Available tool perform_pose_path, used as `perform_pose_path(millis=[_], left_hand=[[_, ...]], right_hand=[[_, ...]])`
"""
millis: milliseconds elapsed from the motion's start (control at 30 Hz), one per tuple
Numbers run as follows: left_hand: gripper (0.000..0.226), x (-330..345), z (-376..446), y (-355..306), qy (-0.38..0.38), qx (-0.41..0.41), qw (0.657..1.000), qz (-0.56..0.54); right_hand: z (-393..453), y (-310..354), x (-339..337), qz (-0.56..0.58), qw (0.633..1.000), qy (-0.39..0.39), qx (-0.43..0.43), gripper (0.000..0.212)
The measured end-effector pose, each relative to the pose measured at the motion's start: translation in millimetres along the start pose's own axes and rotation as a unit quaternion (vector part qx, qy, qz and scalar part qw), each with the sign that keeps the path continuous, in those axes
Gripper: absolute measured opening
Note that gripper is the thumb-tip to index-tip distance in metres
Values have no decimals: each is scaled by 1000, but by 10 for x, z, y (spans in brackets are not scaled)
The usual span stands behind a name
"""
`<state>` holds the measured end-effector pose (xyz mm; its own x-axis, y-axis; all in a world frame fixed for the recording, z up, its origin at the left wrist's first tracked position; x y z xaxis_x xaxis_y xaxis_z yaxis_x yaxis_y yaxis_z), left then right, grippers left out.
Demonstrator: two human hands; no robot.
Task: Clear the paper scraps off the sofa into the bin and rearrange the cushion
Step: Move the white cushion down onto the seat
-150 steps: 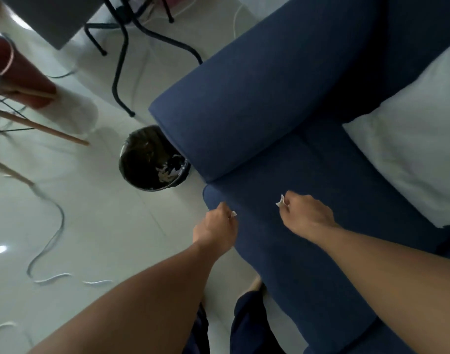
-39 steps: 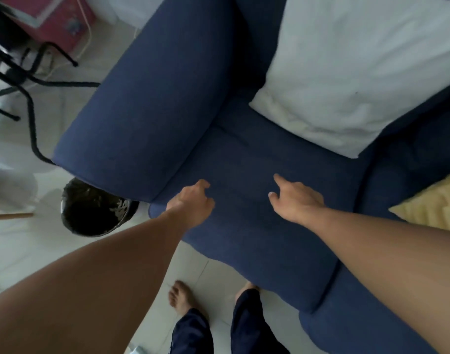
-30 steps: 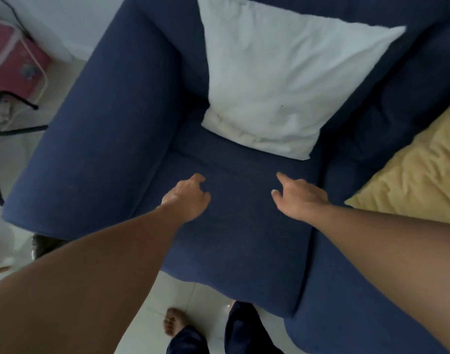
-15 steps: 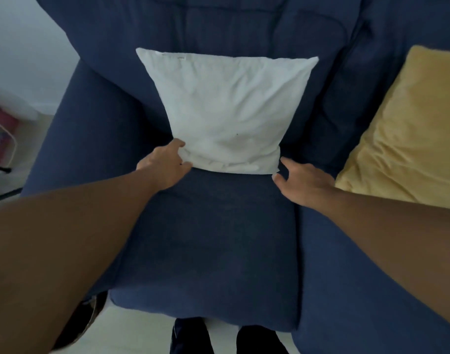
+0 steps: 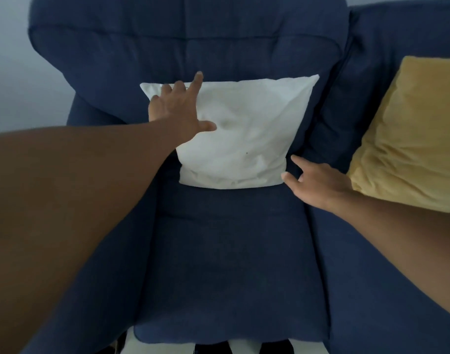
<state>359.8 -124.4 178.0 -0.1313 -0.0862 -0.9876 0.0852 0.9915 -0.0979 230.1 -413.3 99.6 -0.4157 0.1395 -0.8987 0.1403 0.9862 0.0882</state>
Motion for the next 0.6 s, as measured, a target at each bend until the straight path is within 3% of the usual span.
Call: perform_pose_path(millis=[167,333,467,600], left_hand=[[88,144,1,13,21,11,996,84],[70,370,-331,115,-37,59,996,53],[65,598,-605,245,-28,81,996,18],[61,799,-858,296,-38,74,997,-5]], right_hand=[[118,176,-361,9,997,-80,-20,67],[270,589,-709,-1,977,-197,-81,56],[383,942,-845,-9,957,-271,-102,53],[458,1190,-772,-62,947,-292,-118,48]])
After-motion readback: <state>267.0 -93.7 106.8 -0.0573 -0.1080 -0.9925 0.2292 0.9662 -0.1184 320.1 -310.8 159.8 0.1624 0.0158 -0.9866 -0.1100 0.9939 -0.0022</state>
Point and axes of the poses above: each hand's wrist, its own z-axis towards the middle knuckle, its own x-axis out of the palm, y = z × x, the point moved 2 cm from there along z, towards the middle knuckle, and after that the axes turned 9 degrees about -z, right-handed, at the moved point
